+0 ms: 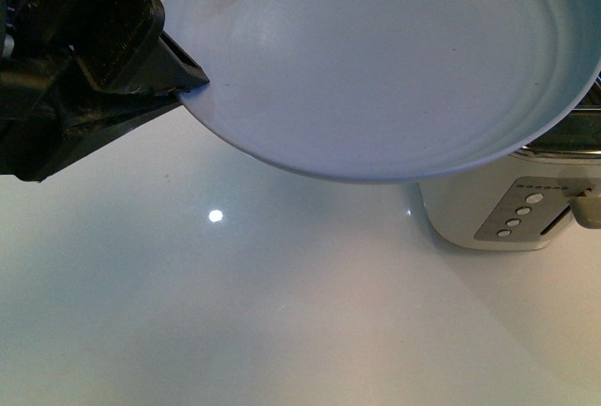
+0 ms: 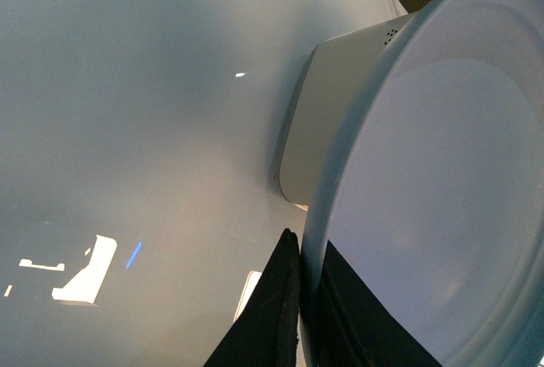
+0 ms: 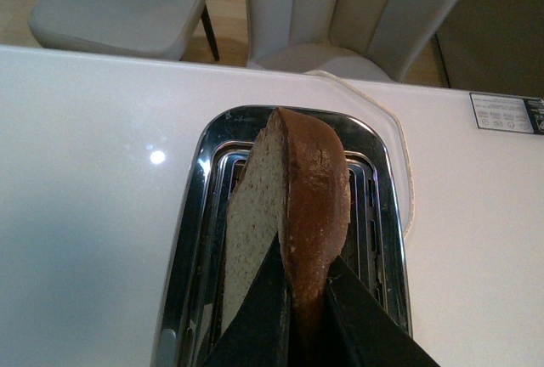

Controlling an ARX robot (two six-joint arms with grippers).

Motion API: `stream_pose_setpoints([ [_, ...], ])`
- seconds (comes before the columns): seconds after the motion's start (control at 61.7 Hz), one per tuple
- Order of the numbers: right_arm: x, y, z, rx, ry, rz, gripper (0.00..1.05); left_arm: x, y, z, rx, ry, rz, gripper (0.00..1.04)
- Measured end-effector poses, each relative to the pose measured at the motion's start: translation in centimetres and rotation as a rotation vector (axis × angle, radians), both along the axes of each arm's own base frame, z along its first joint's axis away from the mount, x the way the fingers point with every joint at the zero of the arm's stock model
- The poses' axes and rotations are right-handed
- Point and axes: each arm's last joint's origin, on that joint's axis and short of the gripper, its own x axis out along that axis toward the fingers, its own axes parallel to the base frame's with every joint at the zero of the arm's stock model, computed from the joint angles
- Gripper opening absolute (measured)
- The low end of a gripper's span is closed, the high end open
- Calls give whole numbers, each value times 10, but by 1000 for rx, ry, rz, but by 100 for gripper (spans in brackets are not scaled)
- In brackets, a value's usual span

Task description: Left arm holds plate, right arm toasts bread

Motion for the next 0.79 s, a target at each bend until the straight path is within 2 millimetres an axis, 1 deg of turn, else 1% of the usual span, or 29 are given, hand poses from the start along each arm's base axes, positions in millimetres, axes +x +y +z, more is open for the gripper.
stream_pose_setpoints([
  [0.227, 11, 2, -5, -22, 10, -4, 3, 0, 0, 0, -2, 1, -2, 3],
  [0.503, 21, 3, -11, -32, 23, -15, 3, 0, 0, 0, -2, 1, -3, 3],
  [0.795, 34, -5, -20, -76, 25, -55, 3, 0, 0, 0, -3, 2, -3, 3],
])
